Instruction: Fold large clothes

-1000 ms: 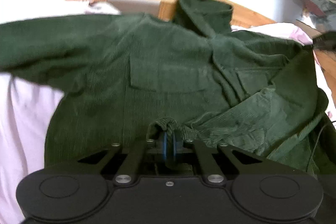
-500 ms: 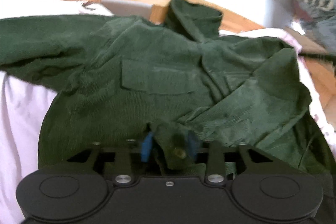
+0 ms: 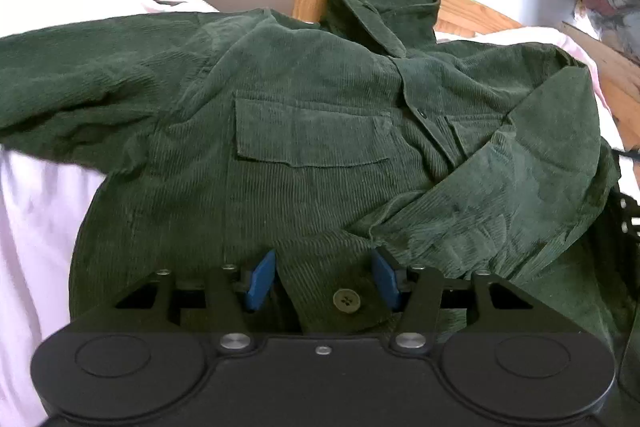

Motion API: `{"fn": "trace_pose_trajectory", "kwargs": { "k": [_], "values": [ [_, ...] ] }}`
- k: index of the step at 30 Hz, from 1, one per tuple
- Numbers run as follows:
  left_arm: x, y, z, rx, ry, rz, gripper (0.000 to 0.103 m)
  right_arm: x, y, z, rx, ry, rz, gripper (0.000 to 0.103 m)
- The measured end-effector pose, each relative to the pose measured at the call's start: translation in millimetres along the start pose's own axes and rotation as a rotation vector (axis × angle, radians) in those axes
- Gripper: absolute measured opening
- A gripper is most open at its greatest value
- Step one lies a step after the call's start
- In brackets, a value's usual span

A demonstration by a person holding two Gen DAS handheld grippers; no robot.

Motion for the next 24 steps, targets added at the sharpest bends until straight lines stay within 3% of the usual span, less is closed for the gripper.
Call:
{"fn": "trace_pose_trajectory", "kwargs": {
  "k": [1, 3, 5, 7, 13, 15, 17, 20, 24],
  "values": [
    [0.9, -1.2, 0.1, 0.001, 0.007, -0.006, 0.055, 1.1, -1.4, -3.7, -0.020, 0.005, -0.017, 0.013],
    [3.7, -2.7, 0.3, -0.001, 0.017, -0.018, 0.054, 9.3, -2.0, -0.2, -0.004, -0.023, -0.068, 0.005],
    [8.6, -3.8, 0.8, -0.001, 0.008, -0.030, 0.053, 25.1, -3.6, 13.4, 0.033, -0.072, -0.168, 0.004],
    [16.1, -5.3, -0.4, -0.007, -0.020, -0.039, 0.053, 42.7, -13.4, 18.9, 0.015, -0.089, -0.356, 0.004],
    [27.6, -12.9, -2.0, -0.026, -0.004, -0.111, 0.058, 23.7, -59.4, -16.6, -0.186, 0.035, -0.742, 0.000],
    [25.3, -15.0, -0.4, -0.027, -0.013, -0.104, 0.060, 29.6, -72.6, -20.1, -0.197, 0.070, -0.889, 0.000],
    [22.3, -17.6, 1.1, -0.030, -0.027, -0.084, 0.062, 36.7, -75.5, -7.3, -0.166, 0.052, -0.901, 0.001],
    [19.9, -20.4, 2.1, -0.033, -0.036, -0.051, 0.066, 49.4, -60.8, 14.6, -0.076, -0.024, -0.841, 0.008],
    [23.4, -22.2, 1.6, -0.045, -0.028, -0.050, 0.070, 62.7, -23.0, 25.3, 0.063, -0.054, -0.775, 0.049]
  ]
}}
Point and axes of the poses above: each gripper's, at about its wrist camera, not at the fingertips, and z roughly against the way its jaws point, x to its right, y to its top, the point moved 9 cm from there along -z, roughly the way its jaws point, and after that the axes turned 9 degrees about -z, right-handed, at the moved point
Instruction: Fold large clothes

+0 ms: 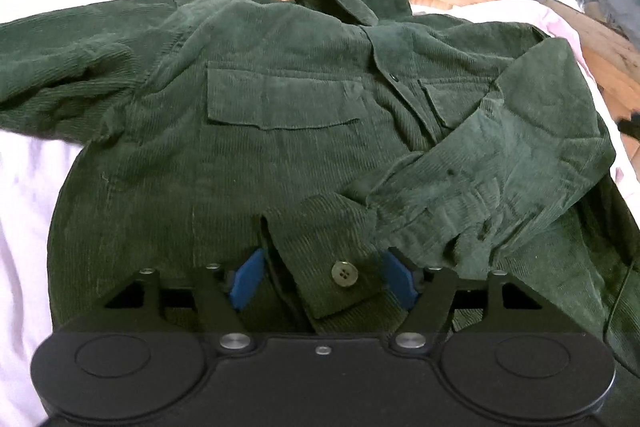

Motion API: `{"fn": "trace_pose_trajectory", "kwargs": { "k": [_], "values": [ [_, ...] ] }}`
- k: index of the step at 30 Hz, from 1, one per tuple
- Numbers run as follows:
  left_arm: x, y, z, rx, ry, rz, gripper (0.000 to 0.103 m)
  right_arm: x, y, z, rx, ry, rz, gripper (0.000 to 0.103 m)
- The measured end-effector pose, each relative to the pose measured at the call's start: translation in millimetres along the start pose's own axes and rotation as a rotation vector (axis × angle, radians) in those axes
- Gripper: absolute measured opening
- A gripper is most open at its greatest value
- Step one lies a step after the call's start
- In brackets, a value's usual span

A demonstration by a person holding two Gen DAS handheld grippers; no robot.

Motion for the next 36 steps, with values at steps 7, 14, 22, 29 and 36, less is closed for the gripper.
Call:
{"fn": "trace_pose_trajectory", "kwargs": {
  "k": [7, 14, 22, 29, 36],
  "values": [
    [2.4, -3.2, 15.7, 0.016, -0.086, 0.027, 0.074, -22.2, 6.3, -69.8, -0.075, -0.016, -0.012, 0.052],
    [-43.8, 2.1, 56.9, 0.080, 0.016, 0.015, 0.088, -31.0, 10.3, -60.2, -0.085, 0.011, -0.226, 0.074],
    [-167.4, -14.1, 159.5, 0.141, 0.641, -0.037, 0.094, -128.8, 4.2, 70.7, 0.026, 0.260, -0.492, 0.103],
    [-239.8, 7.5, 209.7, 0.032, 0.922, -0.267, 0.094, -200.2, -29.9, 92.9, -0.033, 0.436, -0.398, 0.103],
    [-262.5, 4.1, 169.3, -0.301, 0.887, -0.471, 0.041, -203.2, -34.7, 107.3, -0.021, 0.478, -0.405, 0.103]
  ]
}}
Point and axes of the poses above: each gripper's, at about its wrist camera, not at the fingertips, and z roughly against the way its jaws point, x to its right, y to its top, the point moved 9 cm from there along -z, roughly the way its jaws point, and after that the axes turned 9 degrees about -z, right-handed, at the moved point
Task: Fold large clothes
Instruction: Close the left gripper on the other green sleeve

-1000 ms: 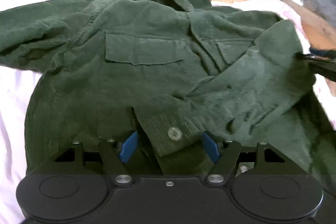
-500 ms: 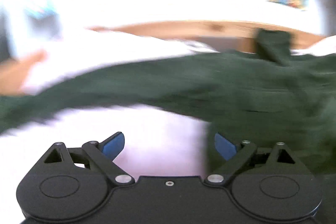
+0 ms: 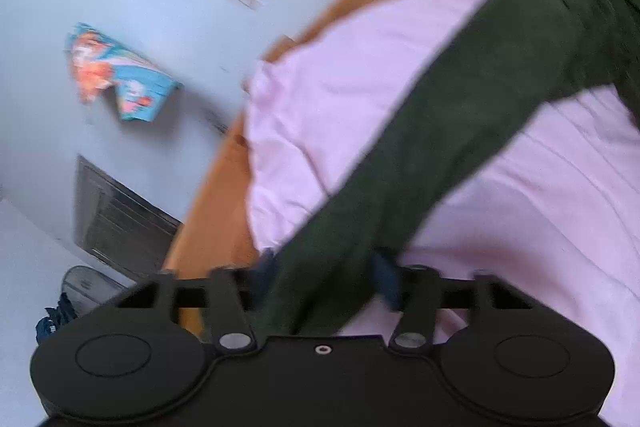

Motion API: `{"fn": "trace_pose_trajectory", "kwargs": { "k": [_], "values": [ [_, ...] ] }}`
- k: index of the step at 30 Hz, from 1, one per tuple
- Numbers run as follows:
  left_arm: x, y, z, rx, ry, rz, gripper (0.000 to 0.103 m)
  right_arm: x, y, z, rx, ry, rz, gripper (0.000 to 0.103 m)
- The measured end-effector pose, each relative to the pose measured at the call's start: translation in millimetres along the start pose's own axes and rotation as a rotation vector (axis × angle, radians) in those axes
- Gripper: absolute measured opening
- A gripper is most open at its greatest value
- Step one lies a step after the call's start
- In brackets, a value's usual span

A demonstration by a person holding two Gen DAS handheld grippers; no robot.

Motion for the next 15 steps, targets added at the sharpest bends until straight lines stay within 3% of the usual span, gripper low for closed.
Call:
{"fn": "trace_pose_trajectory", "kwargs": {
  "k": [2, 3, 9, 12, 15],
  "values": [
    [6.4, -2.2, -1.9, -0.050, -0.019, -0.025, 0.009, 2.8, -3.7, 6.3, -0.009, 0.004, -0.023, 0.103],
    [4.7, -2.3, 0.2, -0.064, -0.020, -0.017, 0.005, 6.1, -4.3, 8.7, -0.012, 0.001, -0.034, 0.103],
    [-17.4, 9.8, 55.4, -0.054, -0.076, 0.122, 0.002, 18.5, 2.2, 32.6, 0.003, -0.008, -0.065, 0.103],
    [-24.4, 31.2, 101.3, -0.051, -0.209, 0.235, 0.001, 20.7, 11.7, 46.2, 0.020, 0.013, -0.073, 0.103],
    [-19.1, 62.0, 155.5, -0.025, -0.399, 0.348, 0.001, 23.6, 20.3, 56.3, 0.020, 0.045, -0.119, 0.103]
  ]
}}
Point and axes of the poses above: each gripper's, at about its wrist camera, not at the fingertips, and z roughly against the way its jaws point, x to its right, y to its top, the point moved 9 cm from there along -z, roughly the way its jaws point, and after that the axes turned 9 degrees about -z, right-handed, at the moved point
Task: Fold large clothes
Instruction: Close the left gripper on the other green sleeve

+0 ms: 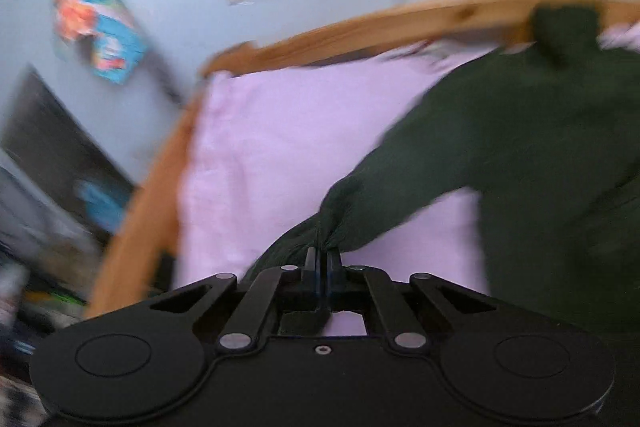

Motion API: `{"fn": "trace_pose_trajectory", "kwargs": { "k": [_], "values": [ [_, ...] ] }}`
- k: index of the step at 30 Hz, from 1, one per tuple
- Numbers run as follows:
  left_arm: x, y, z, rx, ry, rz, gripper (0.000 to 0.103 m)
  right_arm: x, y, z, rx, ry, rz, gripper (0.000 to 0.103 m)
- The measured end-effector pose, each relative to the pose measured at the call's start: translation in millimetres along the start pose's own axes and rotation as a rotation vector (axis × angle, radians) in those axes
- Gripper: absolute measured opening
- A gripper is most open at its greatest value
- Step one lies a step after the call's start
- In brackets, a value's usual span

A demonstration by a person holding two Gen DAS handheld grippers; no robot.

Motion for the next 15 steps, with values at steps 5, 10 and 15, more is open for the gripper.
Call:
{"fn": "trace_pose_trajectory", "kwargs": {
  "k": [5, 10, 15],
  "values": [
    [86.6, 36.5, 57.4, 0.053, -0.279, 0.000, 0.001, -4.6, 11.2, 17.4, -0.048, 0.161, -0.040, 0.103],
    [184.1, 67.3, 64.1, 0.087, -0.488, -0.022, 0.001, 11.2, 36.9, 36.3, -0.004, 0.189, -0.068, 0.103],
    [250.1, 90.7, 35.4, 0.144, -0.603, -0.024, 0.002, 55.7, 54.1, 40.7, 0.042, 0.159, -0.213, 0.103]
  ]
}}
Point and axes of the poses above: each gripper's, at about its wrist camera, not at the fingertips, and z roughly against the way its jaws point, x to its right, y to its top, the point moved 9 cm from there along -z, roughly the way its jaws point, and after that the axes turned 9 degrees about -z, right-handed, at the moved point
